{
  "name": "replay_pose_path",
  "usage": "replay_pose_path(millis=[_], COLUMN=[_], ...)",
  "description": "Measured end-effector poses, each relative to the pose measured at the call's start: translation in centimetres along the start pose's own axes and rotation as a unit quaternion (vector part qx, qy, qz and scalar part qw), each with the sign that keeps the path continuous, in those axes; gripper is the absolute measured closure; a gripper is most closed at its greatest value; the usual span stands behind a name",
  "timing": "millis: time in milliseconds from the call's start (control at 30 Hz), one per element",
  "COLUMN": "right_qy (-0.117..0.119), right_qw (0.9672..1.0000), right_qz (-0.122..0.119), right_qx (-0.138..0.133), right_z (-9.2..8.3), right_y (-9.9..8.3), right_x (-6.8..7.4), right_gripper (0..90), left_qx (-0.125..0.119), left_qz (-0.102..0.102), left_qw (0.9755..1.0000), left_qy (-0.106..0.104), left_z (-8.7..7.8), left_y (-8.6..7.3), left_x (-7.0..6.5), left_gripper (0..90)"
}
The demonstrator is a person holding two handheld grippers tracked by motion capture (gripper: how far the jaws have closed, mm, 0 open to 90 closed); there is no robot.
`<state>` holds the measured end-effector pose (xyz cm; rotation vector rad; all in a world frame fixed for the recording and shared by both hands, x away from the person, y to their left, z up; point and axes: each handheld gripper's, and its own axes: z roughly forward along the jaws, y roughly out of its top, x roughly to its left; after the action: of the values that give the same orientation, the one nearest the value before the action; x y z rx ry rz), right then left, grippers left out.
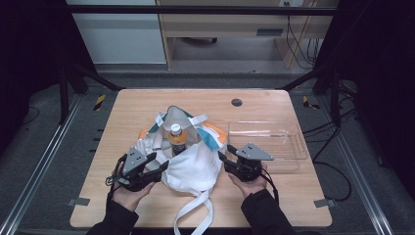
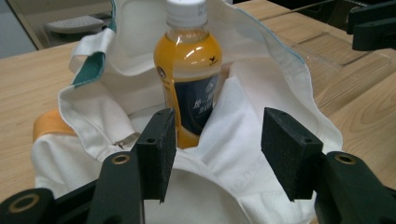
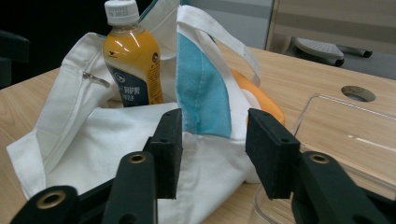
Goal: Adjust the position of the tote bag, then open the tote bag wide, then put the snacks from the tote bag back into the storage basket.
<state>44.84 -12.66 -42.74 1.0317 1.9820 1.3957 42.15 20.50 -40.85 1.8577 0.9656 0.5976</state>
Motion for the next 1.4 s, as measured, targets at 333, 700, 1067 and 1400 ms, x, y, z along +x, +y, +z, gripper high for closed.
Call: replay_pose_path(millis=[333, 700, 1067, 1400], right_qy=[0.001, -0.010, -0.013, -0.013], right_qw=[1.0000, 0.9999, 0.9997, 0.9997], right_qz=[-0.002, -0.001, 0.003, 0.002], right_qx=[-0.005, 0.003, 0.020, 0.022], right_z=[-2.9, -5.8, -7.3, -7.9], right_y=[-0.1, -1.4, -2.8, -3.1], right_x=[-1.6, -3.2, -4.2, -4.3], right_gripper=[40.4, 34.5, 31.1, 29.6], left_qx=[-0.020, -0.043, -0.052, -0.037], left_qz=[-0.007, 0.001, 0.005, 0.004], left_qw=[0.9998, 0.9991, 0.9986, 0.9993], left_qy=[0.001, -0.001, 0.004, 0.008], left_z=[-0.2, 0.1, 1.9, 4.6], left_y=[1.8, 4.6, 6.1, 5.8], left_x=[1.0, 1.2, 1.5, 1.7], left_gripper=[40.7, 39.2, 38.8, 38.8])
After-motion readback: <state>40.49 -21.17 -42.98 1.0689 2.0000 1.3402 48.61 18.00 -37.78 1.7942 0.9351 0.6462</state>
